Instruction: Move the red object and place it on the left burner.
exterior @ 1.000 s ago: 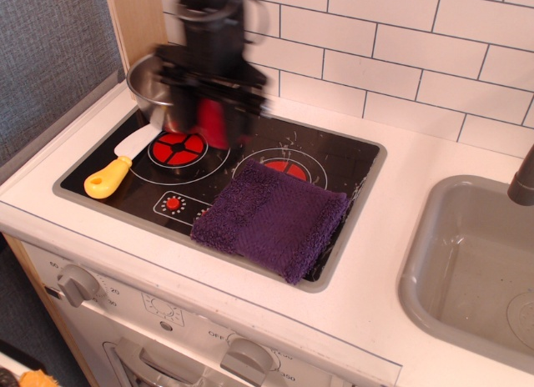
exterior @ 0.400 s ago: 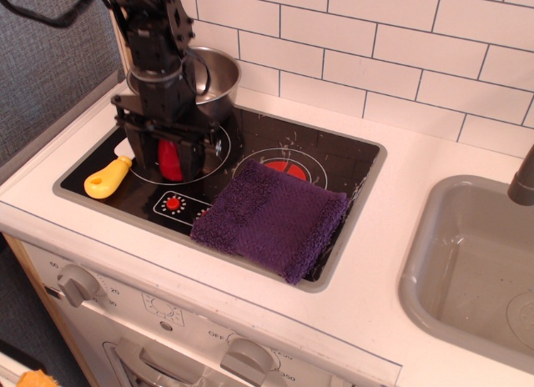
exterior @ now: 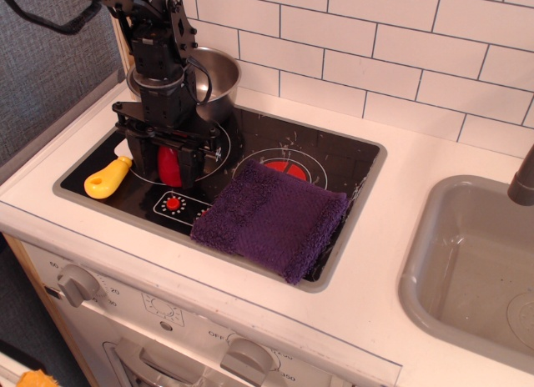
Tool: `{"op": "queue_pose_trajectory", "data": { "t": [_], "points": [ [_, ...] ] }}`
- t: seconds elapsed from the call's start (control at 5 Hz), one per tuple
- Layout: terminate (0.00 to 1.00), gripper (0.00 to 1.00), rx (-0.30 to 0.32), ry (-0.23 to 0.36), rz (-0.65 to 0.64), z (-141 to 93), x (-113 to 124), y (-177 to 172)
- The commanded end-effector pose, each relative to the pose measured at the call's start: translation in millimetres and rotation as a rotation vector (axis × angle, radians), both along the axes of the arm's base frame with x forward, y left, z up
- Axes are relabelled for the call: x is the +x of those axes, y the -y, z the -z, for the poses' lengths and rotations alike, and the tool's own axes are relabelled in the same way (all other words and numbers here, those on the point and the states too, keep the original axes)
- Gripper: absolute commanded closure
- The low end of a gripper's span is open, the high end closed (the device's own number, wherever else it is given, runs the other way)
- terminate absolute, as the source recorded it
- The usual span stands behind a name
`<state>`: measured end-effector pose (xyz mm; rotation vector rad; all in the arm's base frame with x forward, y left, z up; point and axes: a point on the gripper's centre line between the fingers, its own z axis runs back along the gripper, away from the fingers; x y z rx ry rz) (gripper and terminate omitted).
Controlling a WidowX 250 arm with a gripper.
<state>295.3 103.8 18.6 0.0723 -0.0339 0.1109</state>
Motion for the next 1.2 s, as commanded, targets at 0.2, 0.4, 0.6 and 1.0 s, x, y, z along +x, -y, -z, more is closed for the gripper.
{"op": "queue_pose_trajectory", "data": {
  "t": [0.2, 0.4, 0.6, 1.0],
  "points": [
    [0.0, 0.0, -0.005, 0.121, 0.059, -76.3, 6.7, 14.7],
    [0.0, 0.0, -0.02, 0.11, 0.088, -80.0, 5.8, 20.0],
    [0.0, 0.0, -0.027, 0.096, 0.117, -79.1, 5.0, 20.5],
    [1.0, 0.0, -0.027, 0.096, 0.117, -79.1, 5.0, 20.5]
  ]
}}
